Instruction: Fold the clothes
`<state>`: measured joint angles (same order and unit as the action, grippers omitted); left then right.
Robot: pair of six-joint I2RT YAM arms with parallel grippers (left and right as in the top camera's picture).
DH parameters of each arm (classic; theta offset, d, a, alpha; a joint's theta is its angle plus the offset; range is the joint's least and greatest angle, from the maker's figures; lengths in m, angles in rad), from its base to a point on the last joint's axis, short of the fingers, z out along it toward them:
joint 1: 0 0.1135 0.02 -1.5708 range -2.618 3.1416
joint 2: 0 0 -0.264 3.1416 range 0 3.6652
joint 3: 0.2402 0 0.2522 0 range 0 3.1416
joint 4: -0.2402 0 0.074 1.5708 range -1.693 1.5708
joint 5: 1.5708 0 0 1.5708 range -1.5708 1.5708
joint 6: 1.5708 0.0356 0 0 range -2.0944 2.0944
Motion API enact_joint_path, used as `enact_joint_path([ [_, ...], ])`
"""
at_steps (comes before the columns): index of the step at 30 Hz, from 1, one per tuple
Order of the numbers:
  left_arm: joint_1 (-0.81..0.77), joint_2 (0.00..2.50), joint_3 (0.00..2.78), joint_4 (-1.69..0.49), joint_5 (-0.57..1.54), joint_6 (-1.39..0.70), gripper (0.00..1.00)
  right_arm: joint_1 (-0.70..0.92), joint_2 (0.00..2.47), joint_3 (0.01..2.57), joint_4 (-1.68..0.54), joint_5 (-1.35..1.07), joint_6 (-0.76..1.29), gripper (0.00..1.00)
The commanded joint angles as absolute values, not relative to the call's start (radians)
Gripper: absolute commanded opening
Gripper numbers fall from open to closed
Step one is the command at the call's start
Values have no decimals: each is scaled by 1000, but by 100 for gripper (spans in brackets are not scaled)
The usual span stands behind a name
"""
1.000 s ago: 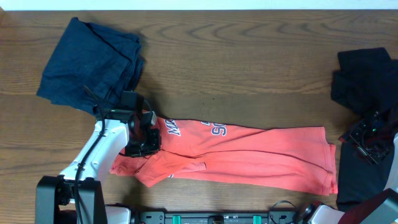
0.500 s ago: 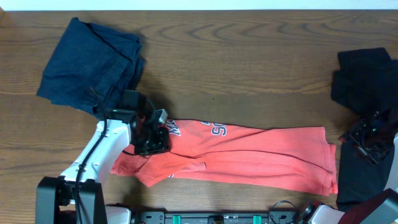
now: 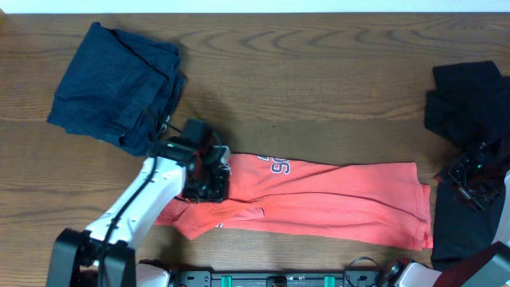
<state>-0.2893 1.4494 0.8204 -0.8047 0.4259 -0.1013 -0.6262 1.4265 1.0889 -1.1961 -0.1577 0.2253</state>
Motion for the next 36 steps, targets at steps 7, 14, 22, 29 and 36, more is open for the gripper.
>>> enact_joint_path([
  [7,-187,1395,852,-812,242,-109,56,-630,1415,1084,-1196,-162,212,59],
  [14,-187,1496,815,-789,305,-83,57,-630,1415,1084,-1196,-166,212,59],
  [22,-187,1509,815,-799,359,-60,14,-630,1415,1084,-1196,-170,212,59],
  [29,-187,1509,816,-844,383,-60,6,-630,1415,1084,-1195,-170,212,59],
  [36,-195,1505,906,-878,600,-39,6,-630,1415,1084,-1193,-170,212,59],
])
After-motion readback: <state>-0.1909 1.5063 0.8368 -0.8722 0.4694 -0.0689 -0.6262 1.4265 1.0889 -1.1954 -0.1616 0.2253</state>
